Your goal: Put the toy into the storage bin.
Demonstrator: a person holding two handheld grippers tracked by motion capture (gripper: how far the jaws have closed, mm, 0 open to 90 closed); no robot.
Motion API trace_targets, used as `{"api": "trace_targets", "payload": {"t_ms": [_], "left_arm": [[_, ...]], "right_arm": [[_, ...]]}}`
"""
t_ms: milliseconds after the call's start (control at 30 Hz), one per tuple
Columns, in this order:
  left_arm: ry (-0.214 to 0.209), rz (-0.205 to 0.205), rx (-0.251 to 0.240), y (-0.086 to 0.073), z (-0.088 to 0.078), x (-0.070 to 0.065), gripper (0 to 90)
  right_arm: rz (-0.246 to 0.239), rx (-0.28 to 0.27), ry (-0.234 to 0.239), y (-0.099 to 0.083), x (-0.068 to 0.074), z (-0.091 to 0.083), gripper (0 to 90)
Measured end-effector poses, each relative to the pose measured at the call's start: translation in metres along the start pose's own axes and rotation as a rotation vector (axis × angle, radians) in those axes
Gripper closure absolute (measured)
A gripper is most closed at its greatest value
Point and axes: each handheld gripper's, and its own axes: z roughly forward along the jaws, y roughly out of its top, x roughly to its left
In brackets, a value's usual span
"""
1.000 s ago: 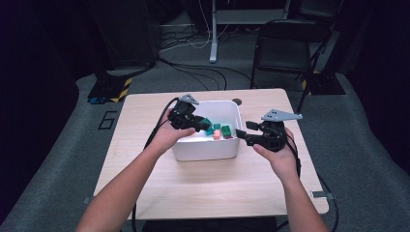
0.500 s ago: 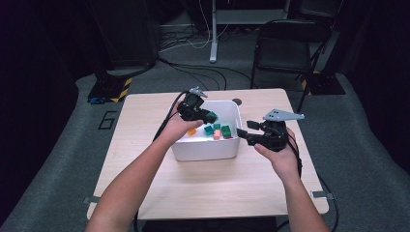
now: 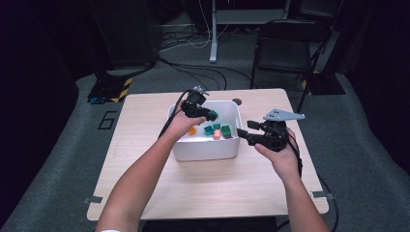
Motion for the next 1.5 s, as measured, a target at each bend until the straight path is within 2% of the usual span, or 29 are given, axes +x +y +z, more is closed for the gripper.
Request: {"api": "trace_targets", "payload": {"t_ms": [233, 333, 467, 600, 867, 967, 1167, 1200, 1233, 1400, 1500], "left_arm": [[0.015, 0.005, 0.037, -0.001, 0.004, 0.003, 58.6], [0.02, 0.009, 0.033, -0.001, 0.001, 0.002, 57.4], [0.021, -0.008, 0.013, -0.001, -0.002, 0.001, 52.5], [0.027, 0.002, 0.013, -0.001, -0.007, 0.001, 51.3], [0.038, 0.006, -0.037, -0.005, -0.036, -0.002, 44.9], [0.042, 0.014, -0.046, -0.007, -0.044, -0.003, 44.2], [0.048, 0.018, -0.075, -0.019, -0.074, -0.007, 43.6], [0.048, 0.018, -0.075, -0.019, -0.074, -0.007, 43.6], [0.053, 0.016, -0.09, -0.025, -0.083, -0.008, 43.6], [0.065, 0.002, -0.112, -0.038, -0.098, -0.008, 43.4], [0.072, -0.013, -0.126, -0.054, -0.109, -0.006, 42.8]], "right_arm": [[0.002, -0.003, 0.001, 0.0, 0.0, 0.0, 44.2], [0.002, -0.004, -0.002, 0.0, 0.0, 0.0, 44.2], [0.002, -0.002, 0.001, 0.0, 0.0, -0.001, 44.2], [0.0, -0.005, 0.006, 0.001, 0.001, -0.001, 44.2], [-0.004, -0.004, 0.005, 0.001, 0.001, 0.0, 44.0], [-0.003, -0.001, 0.006, 0.001, 0.001, 0.0, 43.9], [-0.009, 0.006, 0.015, 0.001, 0.005, 0.0, 43.1], [-0.009, 0.006, 0.015, 0.001, 0.005, 0.0, 43.1], [-0.008, 0.006, 0.016, 0.002, 0.006, -0.001, 42.9], [-0.013, 0.007, 0.018, 0.003, 0.006, -0.003, 42.2], [-0.014, 0.015, 0.017, 0.003, 0.006, -0.003, 42.1]]}}
